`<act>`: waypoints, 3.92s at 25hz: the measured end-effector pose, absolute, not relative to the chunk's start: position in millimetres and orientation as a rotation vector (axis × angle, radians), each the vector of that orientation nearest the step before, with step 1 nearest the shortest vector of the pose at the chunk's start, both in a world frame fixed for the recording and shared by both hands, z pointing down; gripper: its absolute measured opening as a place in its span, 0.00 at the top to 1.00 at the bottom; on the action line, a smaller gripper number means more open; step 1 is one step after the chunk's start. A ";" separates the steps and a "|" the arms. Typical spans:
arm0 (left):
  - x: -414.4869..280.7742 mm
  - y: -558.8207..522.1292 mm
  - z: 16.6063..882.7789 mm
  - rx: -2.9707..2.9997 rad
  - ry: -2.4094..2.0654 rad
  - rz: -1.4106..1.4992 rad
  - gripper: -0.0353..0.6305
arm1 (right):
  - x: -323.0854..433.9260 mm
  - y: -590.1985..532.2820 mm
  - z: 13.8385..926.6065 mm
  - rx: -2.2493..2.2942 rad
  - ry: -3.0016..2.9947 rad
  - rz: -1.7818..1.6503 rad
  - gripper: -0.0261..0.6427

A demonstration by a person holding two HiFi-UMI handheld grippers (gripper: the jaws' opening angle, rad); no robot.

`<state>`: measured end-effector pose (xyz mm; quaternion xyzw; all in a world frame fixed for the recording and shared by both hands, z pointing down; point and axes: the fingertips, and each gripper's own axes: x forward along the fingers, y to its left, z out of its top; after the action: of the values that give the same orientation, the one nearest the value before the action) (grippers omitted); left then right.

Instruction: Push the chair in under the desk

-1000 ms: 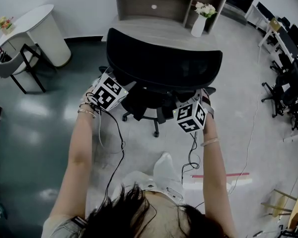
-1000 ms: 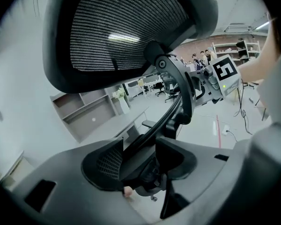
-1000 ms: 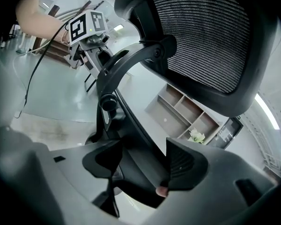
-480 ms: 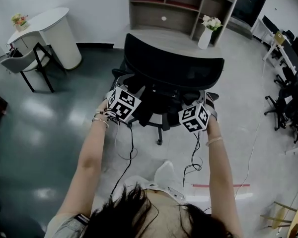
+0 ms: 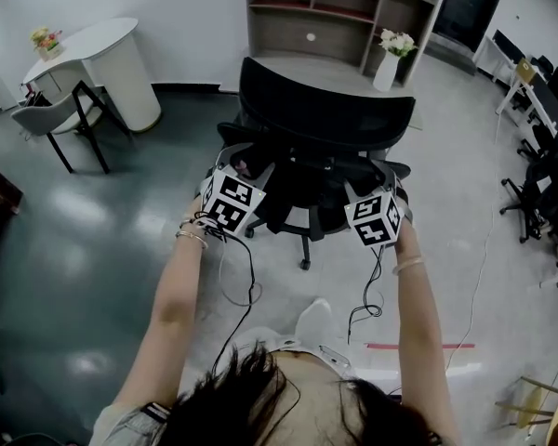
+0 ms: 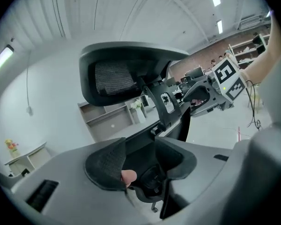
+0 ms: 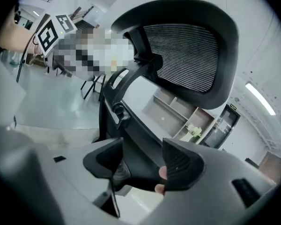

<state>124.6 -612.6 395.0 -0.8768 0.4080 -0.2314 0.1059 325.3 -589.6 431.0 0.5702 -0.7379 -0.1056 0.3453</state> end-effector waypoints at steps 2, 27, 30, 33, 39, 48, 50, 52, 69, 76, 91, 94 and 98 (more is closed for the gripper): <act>123.1 -602.9 394.3 -2.586 1.217 -0.666 0.66 | 322.3 -580.5 432.0 1.497 -1.936 -0.254 0.56; 66.0 -507.2 400.6 -2.622 1.429 -0.566 0.91 | 257.2 -493.1 425.5 1.625 -2.050 -0.035 0.64; 62.6 -503.2 402.0 -2.610 1.488 -0.562 0.91 | 253.0 -487.6 425.8 1.628 -2.050 -0.037 0.69; 62.0 -495.9 401.6 -2.599 1.545 -0.545 0.91 | 253.1 -480.5 426.1 1.639 -2.060 -0.026 0.75; 67.3 -470.3 396.8 -2.592 1.560 -0.551 0.91 | 253.2 -461.9 421.0 1.673 -2.075 -0.037 0.82; 63.3 -422.0 383.6 -2.584 1.597 -0.497 0.91 | 245.1 -414.3 417.9 1.707 -2.110 0.016 0.90; 64.9 -408.1 379.7 -2.592 1.600 -0.493 0.91 | 244.4 -401.0 414.9 1.717 -2.112 0.019 0.91; 66.9 -394.7 375.4 -2.597 1.593 -0.490 0.91 | 244.1 -388.1 411.8 1.731 -2.115 0.027 0.91; 94.5 -307.5 366.6 -2.604 1.483 -0.499 0.91 | 246.2 -289.4 388.5 1.852 -2.082 -0.035 0.92; 94.1 -275.2 368.7 -2.606 1.471 -0.494 0.91 | 244.8 -255.9 380.1 1.882 -2.095 -0.086 0.92; 98.1 -206.3 369.7 -2.598 1.402 -0.489 0.91 | 239.6 -181.9 377.0 1.944 -2.045 -0.176 0.92; 96.3 -192.6 366.5 -2.587 1.389 -0.485 0.91 | 232.2 -169.4 374.3 1.951 -2.067 -0.191 0.92; 92.1 -176.4 361.9 -2.573 1.383 -0.488 0.91 | 225.3 -155.1 373.6 1.958 -2.081 -0.186 0.92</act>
<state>92.1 -176.4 361.9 -0.8652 0.4652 -0.1641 0.0899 225.3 -155.1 373.6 0.6772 -0.7198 -0.0642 0.1383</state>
